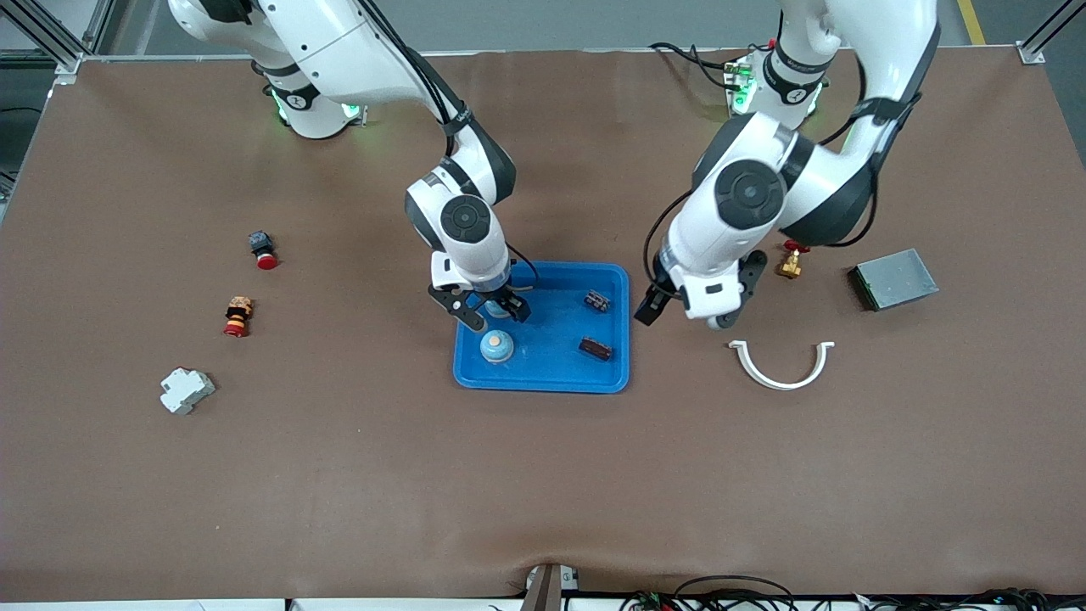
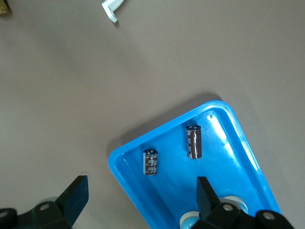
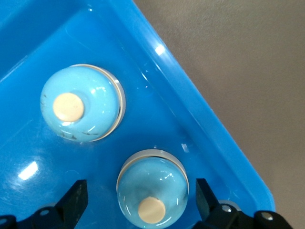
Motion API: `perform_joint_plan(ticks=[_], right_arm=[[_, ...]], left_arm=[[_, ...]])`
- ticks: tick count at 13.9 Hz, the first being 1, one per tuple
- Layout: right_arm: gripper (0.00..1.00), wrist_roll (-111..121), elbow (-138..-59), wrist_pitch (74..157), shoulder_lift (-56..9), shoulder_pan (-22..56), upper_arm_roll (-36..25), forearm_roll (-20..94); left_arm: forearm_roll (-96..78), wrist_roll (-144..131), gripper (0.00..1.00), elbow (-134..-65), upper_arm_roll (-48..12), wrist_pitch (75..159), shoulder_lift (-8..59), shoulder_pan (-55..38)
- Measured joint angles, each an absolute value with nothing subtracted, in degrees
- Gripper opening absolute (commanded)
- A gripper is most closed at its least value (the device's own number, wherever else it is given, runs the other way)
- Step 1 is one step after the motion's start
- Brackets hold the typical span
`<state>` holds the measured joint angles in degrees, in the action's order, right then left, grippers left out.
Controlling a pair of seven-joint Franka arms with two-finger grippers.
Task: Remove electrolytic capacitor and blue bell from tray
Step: 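Grasp a blue bell with the right gripper while the left gripper approaches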
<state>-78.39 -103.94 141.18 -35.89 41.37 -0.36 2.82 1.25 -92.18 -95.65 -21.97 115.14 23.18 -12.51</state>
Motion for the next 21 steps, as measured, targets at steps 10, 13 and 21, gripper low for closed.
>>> perform_joint_plan(ticks=[10, 13, 21], right_arm=[[0.94, -78.4, -103.6, 141.5, -36.4, 41.4, -0.7, 2.5], [0.85, -78.4, -103.6, 143.4, -37.1, 41.7, -0.7, 2.5], [0.63, -78.4, -103.6, 144.5, -37.9, 43.2, -0.7, 2.5]], left_arm=[[4.9, -98.1, 1.00, -93.9, -22.0, 120.5, 29.4, -14.3], [5.0, -98.8, 1.00, -93.5, -21.9, 122.3, 31.4, -14.6], [5.6, -101.7, 1.00, -91.9, -21.8, 126.7, 35.2, -15.3]])
